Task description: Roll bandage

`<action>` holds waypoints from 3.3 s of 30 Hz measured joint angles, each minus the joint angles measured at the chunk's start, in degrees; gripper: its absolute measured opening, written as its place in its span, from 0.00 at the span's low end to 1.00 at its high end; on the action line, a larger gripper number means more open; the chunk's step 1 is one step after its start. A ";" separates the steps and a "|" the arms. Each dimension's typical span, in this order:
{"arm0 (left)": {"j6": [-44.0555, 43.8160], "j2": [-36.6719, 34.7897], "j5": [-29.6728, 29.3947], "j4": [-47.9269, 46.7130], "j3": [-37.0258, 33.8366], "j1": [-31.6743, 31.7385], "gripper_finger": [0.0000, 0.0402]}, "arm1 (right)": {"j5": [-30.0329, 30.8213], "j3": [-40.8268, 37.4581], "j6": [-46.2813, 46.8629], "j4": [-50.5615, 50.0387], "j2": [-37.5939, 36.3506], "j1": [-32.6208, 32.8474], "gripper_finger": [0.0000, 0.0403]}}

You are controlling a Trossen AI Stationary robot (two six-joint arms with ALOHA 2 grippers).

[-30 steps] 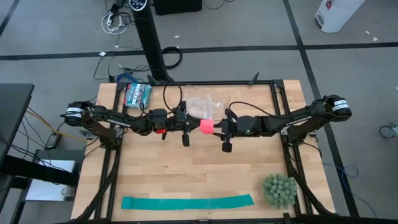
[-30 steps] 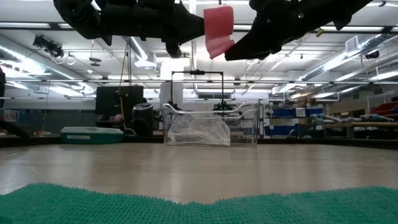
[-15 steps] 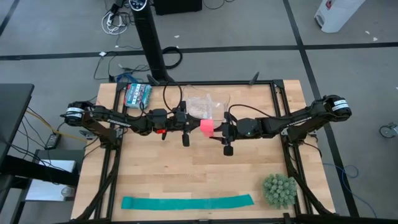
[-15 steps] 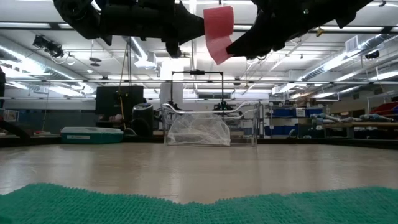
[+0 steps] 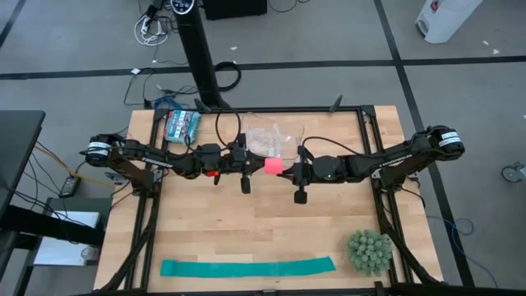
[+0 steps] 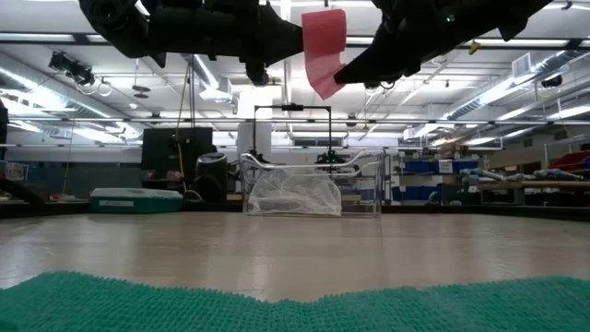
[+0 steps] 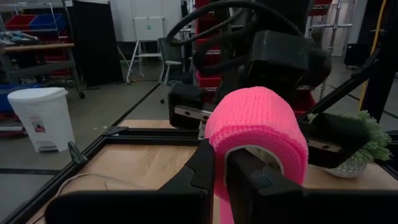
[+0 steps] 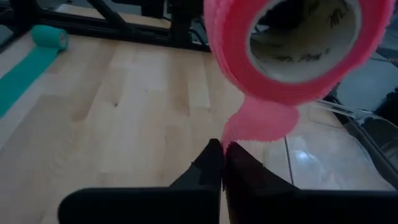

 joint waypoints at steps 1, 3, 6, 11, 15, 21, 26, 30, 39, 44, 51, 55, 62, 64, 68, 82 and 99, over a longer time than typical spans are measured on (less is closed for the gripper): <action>-0.09 0.00 0.02 0.00 0.00 0.00 0.08 | 0.52 0.00 0.12 -0.69 -0.01 -0.09 0.01; -0.19 0.00 0.19 0.09 0.00 0.00 0.08 | 2.18 0.00 0.84 -1.90 -0.01 -0.55 0.00; -0.26 0.00 1.87 0.59 0.00 0.00 0.08 | 5.94 0.00 1.45 -2.57 -0.01 -1.74 0.00; -0.26 0.00 3.29 0.46 0.00 0.00 0.08 | 12.73 0.00 -0.97 -2.03 -0.01 -4.88 0.00; -0.24 0.00 3.60 0.62 0.00 0.00 0.08 | 9.74 0.00 -2.55 -0.97 -0.01 -8.34 0.00; 1.40 0.00 3.73 4.81 0.00 0.02 0.08 | 3.47 0.00 -0.96 -3.87 -0.01 -10.99 0.00; 3.37 0.00 3.80 7.32 0.00 0.00 0.08 | 2.50 0.00 0.22 -4.47 -0.01 -10.41 0.00; 6.37 0.00 1.36 5.99 0.00 0.00 0.08 | -0.78 0.00 1.59 -4.85 -0.01 -8.65 0.00; 12.47 0.00 -5.54 3.01 0.00 3.15 0.08 | -7.29 0.00 8.26 -8.56 -0.01 -1.39 0.00; 12.27 0.00 -5.21 2.64 0.00 6.05 0.08 | -7.84 0.00 10.61 -8.04 -0.01 4.21 0.00; 12.24 0.00 -2.72 1.95 0.00 6.97 0.08 | -6.87 0.00 11.65 -3.72 -0.01 11.52 0.00; 11.42 0.00 -2.51 2.02 0.07 6.64 0.08 | -2.09 0.00 10.05 -3.11 -0.01 13.44 0.00; 9.94 0.00 -0.92 2.70 0.92 5.59 0.08 | -1.26 0.00 8.02 -4.85 -0.01 8.95 0.00; 9.22 0.00 -0.45 3.71 0.92 5.45 0.08 | -1.59 0.00 7.34 -6.36 -0.01 6.74 0.00; 8.38 0.00 1.84 3.78 0.94 4.76 0.08 | -1.44 0.00 4.98 -7.70 -0.01 1.79 0.00; 7.20 0.00 4.92 3.76 0.94 0.23 0.08 | -5.07 0.00 -1.53 -4.32 -0.01 -11.66 0.00; 2.56 0.00 4.15 -7.37 0.94 -0.55 0.08 | 2.27 0.33 -12.33 8.01 -0.36 -11.59 0.00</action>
